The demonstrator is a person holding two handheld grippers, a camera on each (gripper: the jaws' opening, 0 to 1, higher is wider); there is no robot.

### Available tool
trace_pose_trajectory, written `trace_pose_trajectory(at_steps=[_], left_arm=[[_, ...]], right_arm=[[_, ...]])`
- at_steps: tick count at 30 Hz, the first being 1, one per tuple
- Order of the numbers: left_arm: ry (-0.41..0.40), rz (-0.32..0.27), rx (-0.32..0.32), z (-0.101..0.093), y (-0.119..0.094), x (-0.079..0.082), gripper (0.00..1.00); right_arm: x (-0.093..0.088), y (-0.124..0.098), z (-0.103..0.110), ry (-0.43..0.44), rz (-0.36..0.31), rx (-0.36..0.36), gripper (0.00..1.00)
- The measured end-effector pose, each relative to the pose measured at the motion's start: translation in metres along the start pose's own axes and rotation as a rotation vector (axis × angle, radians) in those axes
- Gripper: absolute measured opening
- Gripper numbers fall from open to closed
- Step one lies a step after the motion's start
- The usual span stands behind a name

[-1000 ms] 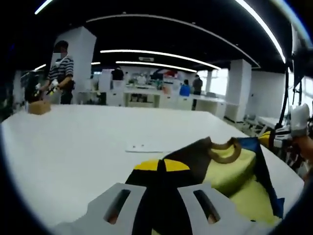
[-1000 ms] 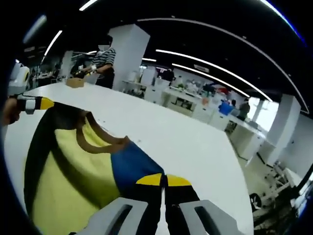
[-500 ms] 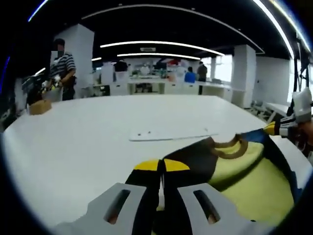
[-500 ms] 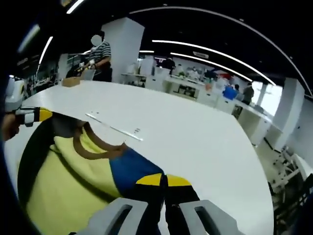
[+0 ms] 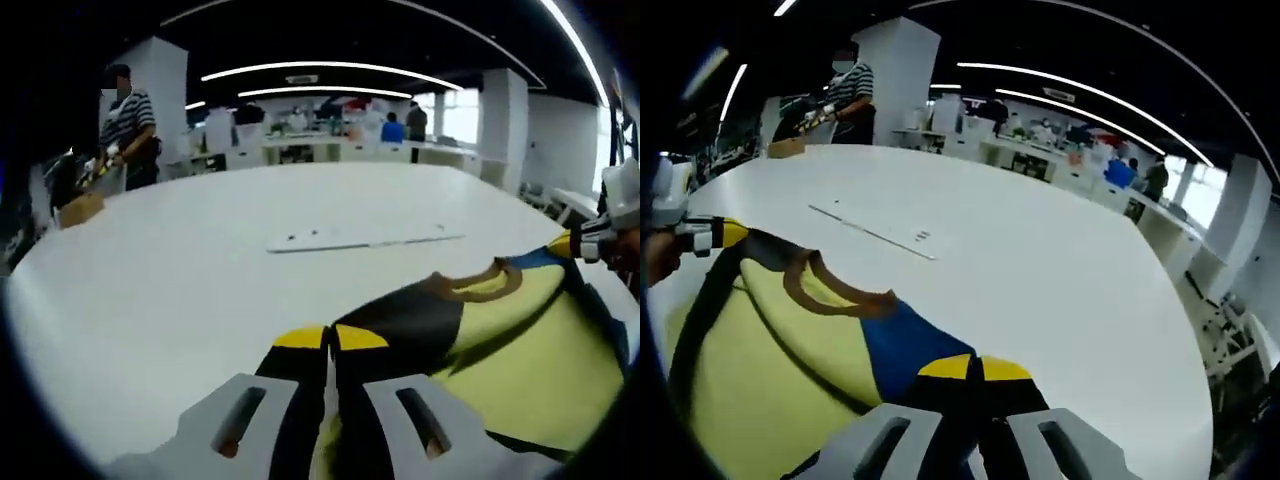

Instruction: Fold the garment on the visible template until the final outline fits inside the template.

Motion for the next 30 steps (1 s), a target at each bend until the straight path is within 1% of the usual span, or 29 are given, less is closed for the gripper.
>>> trace_pose_trajectory(at_steps=[2,4,5,8,12,15,16,17,20,22,23,25,27,28,30], left_arm=[[-0.004,-0.006,0.006,0.002,-0.001,0.001,0.06],[-0.003,-0.013,0.013,0.004,-0.004,0.003,0.12],[0.005,-0.026,0.015,0.004,-0.006,0.006,0.16],[0.028,-0.062,-0.012,0.000,-0.014,0.013,0.21],[0.039,-0.073,-0.035,-0.003,-0.019,0.017,0.31],[0.081,-0.078,-0.068,-0.007,-0.022,0.019,0.37],[0.083,-0.082,-0.076,-0.008,-0.024,0.020,0.38],[0.093,-0.093,-0.096,-0.010,-0.028,0.023,0.40],[0.119,-0.112,-0.131,-0.013,-0.036,0.026,0.46],[0.134,-0.119,-0.155,-0.016,-0.043,0.028,0.51],[0.142,-0.120,-0.173,-0.017,-0.047,0.028,0.53],[0.144,-0.114,-0.190,-0.019,-0.054,0.026,0.55],[0.141,-0.116,-0.218,-0.021,-0.063,0.024,0.58],[0.136,-0.115,-0.239,-0.023,-0.069,0.021,0.60],[0.142,-0.112,-0.272,-0.024,-0.077,0.016,0.62]], right_arm=[[-0.001,0.000,0.001,0.022,-0.001,0.016,0.00],[-0.002,-0.001,0.003,0.041,0.014,0.035,0.02],[-0.002,-0.001,0.004,0.041,0.018,0.041,0.05],[-0.001,-0.002,0.008,0.044,0.018,0.063,0.18],[0.001,-0.006,0.015,0.067,0.017,0.107,0.36],[0.003,-0.011,0.022,0.044,0.022,0.138,0.46],[0.003,-0.013,0.025,0.036,0.026,0.151,0.48],[0.004,-0.016,0.027,0.034,0.023,0.167,0.50],[0.005,-0.022,0.035,0.072,0.006,0.223,0.57],[0.007,-0.027,0.042,0.067,-0.005,0.289,0.58],[0.008,-0.031,0.045,0.082,-0.012,0.310,0.58],[0.009,-0.036,0.048,0.087,-0.028,0.335,0.62],[0.010,-0.044,0.054,0.100,-0.046,0.387,0.65],[0.009,-0.050,0.057,0.097,-0.046,0.405,0.67],[0.009,-0.058,0.064,0.059,-0.040,0.439,0.71]])
Point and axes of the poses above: the point that each gripper's makers call its tool centre point, and the gripper's own axes: y roughly forward along the fingers, z roughly to its left, x roughly out of its top, the point moved 7 cm from there along -y, roughly backward along the fingers, and after that the axes turned 11 degrees about x, right-handed, at the moved point
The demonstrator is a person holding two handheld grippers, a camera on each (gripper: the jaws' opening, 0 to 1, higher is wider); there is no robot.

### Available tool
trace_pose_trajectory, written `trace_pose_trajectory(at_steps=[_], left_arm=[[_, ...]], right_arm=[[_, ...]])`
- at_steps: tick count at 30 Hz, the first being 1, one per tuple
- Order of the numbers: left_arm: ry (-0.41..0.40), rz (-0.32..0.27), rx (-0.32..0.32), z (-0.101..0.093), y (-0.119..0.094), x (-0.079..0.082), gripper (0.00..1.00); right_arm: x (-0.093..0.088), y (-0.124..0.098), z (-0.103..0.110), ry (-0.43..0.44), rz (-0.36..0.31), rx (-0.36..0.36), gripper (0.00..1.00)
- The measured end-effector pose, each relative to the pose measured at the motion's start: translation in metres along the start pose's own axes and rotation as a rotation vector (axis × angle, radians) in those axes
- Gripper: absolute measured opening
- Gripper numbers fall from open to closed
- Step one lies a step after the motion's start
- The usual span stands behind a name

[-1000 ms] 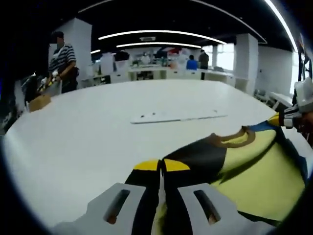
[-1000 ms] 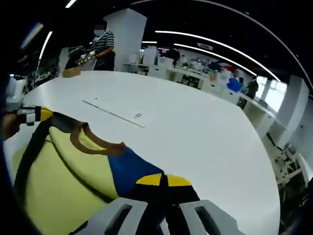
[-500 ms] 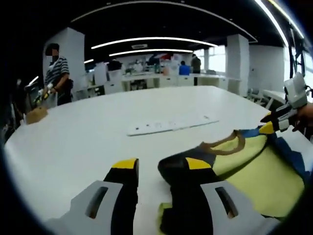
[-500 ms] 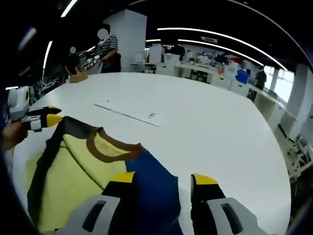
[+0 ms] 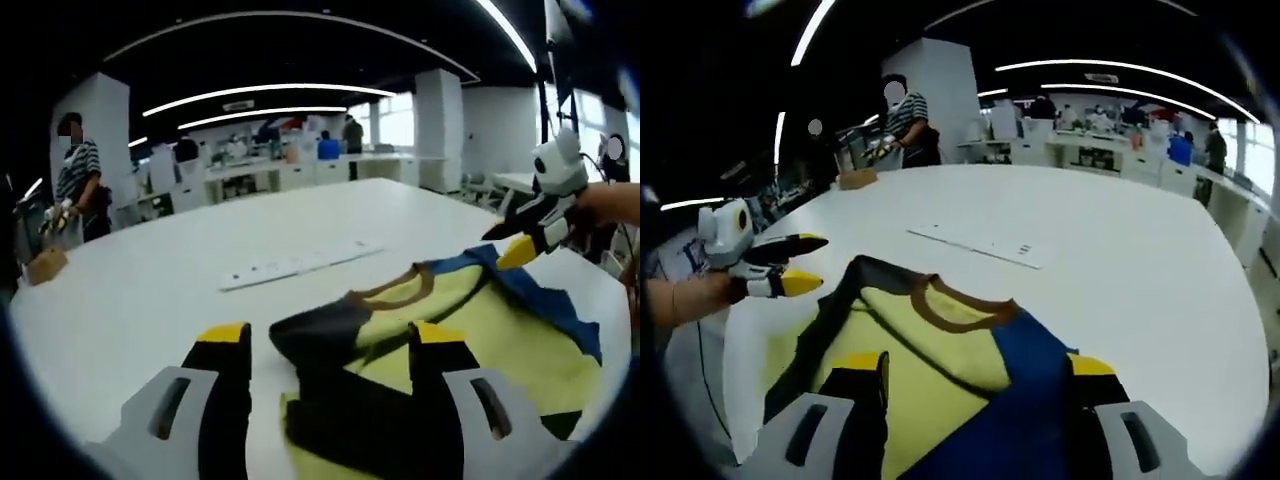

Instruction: Fold the garment on the visible template until the final outline fits inside the template.

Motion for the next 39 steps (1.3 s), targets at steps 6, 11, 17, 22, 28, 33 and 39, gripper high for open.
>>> trace_pose_trajectory(at_steps=[6,11,17,22,28,33,39], left_arm=[[-0.031,0.006,-0.077,-0.009,-0.021,-0.005,0.67],[-0.003,-0.004,-0.141,-0.020,-0.038,-0.005,0.72],[0.004,-0.003,-0.209,-0.033,-0.064,-0.009,0.72],[0.014,-0.012,-0.249,-0.044,-0.084,-0.013,0.72],[0.041,-0.001,-0.290,-0.061,-0.105,-0.023,0.71],[0.067,0.018,-0.327,-0.075,-0.115,-0.032,0.69],[0.092,0.048,-0.364,-0.090,-0.123,-0.046,0.63]], right_arm=[[-0.011,-0.014,0.027,-0.037,0.050,0.082,0.79],[-0.023,-0.027,0.043,-0.074,0.082,0.122,0.83],[-0.043,-0.045,0.062,-0.126,0.127,0.158,0.84],[-0.058,-0.055,0.073,-0.154,0.144,0.187,0.84],[-0.079,-0.068,0.089,-0.165,0.174,0.221,0.83],[-0.098,-0.077,0.102,-0.145,0.192,0.243,0.80],[-0.123,-0.087,0.116,-0.157,0.246,0.263,0.79]])
Point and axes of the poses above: the point that each gripper's makers call its tool centre point, and the gripper's own axes: y roughly forward along the fingers, z roughly to its left, x roughly out of its top, the point moved 7 cm from there along -y, roughly backward along the fingers, and after that the axes turned 11 degrees about x, right-handed, at the moved point
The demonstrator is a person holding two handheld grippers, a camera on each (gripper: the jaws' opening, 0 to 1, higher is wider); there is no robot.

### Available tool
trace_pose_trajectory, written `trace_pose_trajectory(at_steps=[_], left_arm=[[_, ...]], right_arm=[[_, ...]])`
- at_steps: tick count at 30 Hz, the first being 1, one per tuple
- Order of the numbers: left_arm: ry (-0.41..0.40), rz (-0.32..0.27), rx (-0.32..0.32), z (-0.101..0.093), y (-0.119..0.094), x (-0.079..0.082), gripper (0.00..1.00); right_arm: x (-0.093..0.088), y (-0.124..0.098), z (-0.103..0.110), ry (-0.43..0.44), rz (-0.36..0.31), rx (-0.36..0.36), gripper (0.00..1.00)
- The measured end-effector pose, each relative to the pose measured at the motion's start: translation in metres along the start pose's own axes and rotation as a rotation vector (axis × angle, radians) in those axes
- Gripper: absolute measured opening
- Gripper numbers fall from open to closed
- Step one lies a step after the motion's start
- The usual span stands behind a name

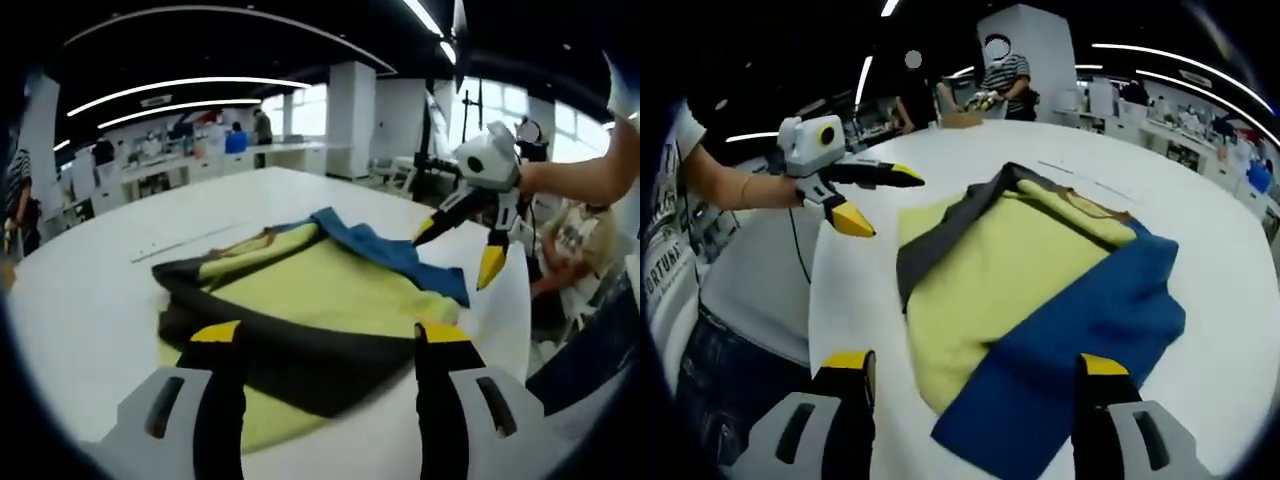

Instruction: Fold the garment on the visible template until the final outline fits inside the template.

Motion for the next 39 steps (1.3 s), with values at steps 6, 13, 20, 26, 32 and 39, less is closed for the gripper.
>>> trace_pose_trajectory(at_steps=[6,13,20,26,32,39], left_arm=[[0.006,0.040,-0.024,-0.019,0.004,-0.015,0.55],[-0.041,0.078,-0.001,-0.032,0.014,-0.027,0.47],[-0.057,0.113,0.034,-0.035,0.022,-0.036,0.34],[-0.082,0.155,0.050,-0.034,0.026,-0.044,0.25],[-0.083,0.163,0.068,-0.034,0.027,-0.045,0.17],[-0.069,0.177,0.077,-0.034,0.028,-0.046,0.02]], right_arm=[[-0.019,0.001,0.011,0.009,0.048,-0.009,0.70],[-0.039,0.005,0.016,0.028,0.083,-0.018,0.63],[-0.050,0.009,0.016,0.009,0.104,-0.061,0.53],[-0.051,0.005,0.009,0.021,0.093,-0.137,0.36],[-0.052,0.005,0.006,-0.013,0.114,-0.198,0.25],[-0.052,0.006,0.007,-0.047,0.124,-0.205,0.19]])
Point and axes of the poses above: the point that each gripper's makers call its tool centre point, and the gripper's own axes: y roughly forward along the fingers, z roughly to its left, x roughly out of its top, the point moved 7 cm from there along -y, roughly backward along the fingers, and after that the axes turned 11 degrees about x, right-handed, at the moved point
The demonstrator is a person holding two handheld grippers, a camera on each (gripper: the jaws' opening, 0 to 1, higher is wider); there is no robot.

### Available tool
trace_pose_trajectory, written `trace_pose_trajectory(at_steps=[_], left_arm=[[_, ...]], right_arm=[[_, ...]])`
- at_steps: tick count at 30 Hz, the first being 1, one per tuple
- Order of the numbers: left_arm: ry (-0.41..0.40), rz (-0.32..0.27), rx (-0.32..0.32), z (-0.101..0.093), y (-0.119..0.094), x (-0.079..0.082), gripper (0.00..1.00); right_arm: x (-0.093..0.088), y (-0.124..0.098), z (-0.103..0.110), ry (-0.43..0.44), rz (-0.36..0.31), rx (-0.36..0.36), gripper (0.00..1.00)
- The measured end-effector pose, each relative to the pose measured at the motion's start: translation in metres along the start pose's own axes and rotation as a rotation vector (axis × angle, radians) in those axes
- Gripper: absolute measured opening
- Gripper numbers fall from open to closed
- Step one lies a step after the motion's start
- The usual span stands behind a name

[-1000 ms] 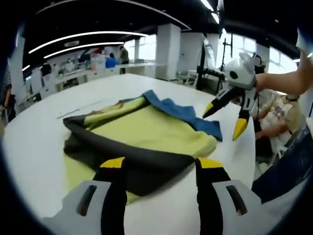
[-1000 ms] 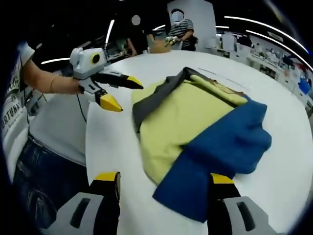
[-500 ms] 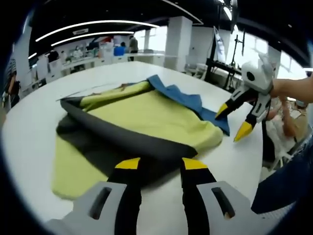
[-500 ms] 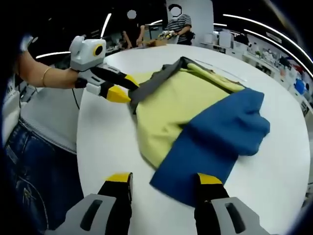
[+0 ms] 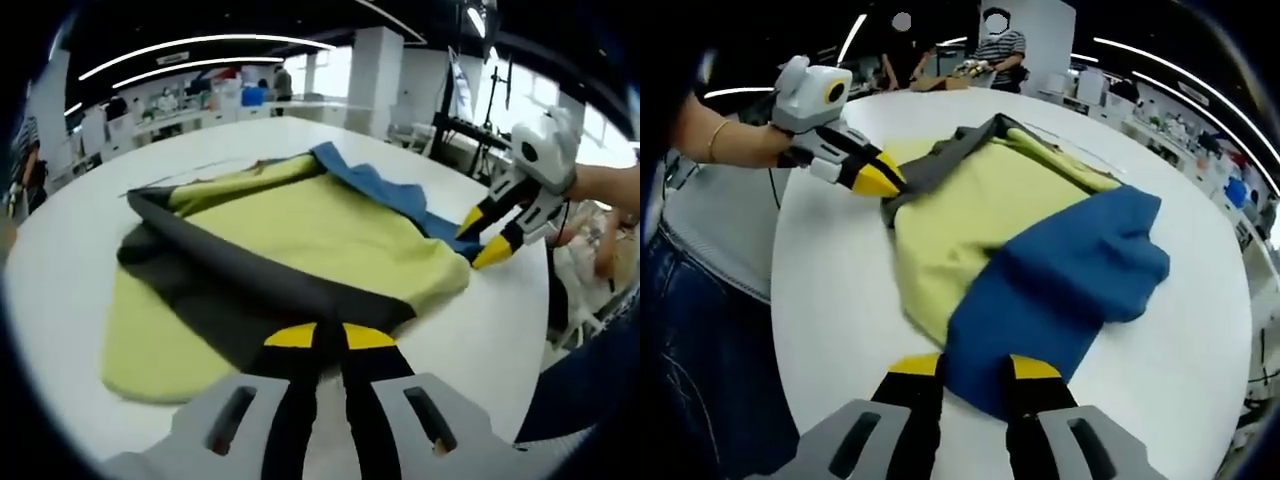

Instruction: Fold the garment on the visible template until the final outline fits inside the template.

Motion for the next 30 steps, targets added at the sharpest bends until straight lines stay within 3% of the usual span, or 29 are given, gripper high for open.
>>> trace_pose_trajectory(at_steps=[9,20,30], left_arm=[[0.011,-0.004,-0.005,0.003,-0.004,0.002,0.00],[-0.096,-0.040,-0.016,0.012,-0.023,0.015,0.00],[-0.146,-0.063,-0.008,0.021,-0.035,0.024,0.00]], right_arm=[[-0.002,-0.001,-0.003,-0.001,0.008,-0.028,0.03],[0.009,-0.023,-0.006,0.055,-0.031,-0.031,0.01],[0.014,-0.035,-0.013,0.139,-0.085,-0.003,0.01]])
Point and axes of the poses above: the point that each gripper's makers call its tool centre point, and the gripper's own axes: y roughly forward along the fingers, z roughly to its left, x roughly out of its top, the point moved 7 cm from there along -y, roughly backward along the fingers, and after that the axes turned 11 degrees about x, right-handed, at the moved point
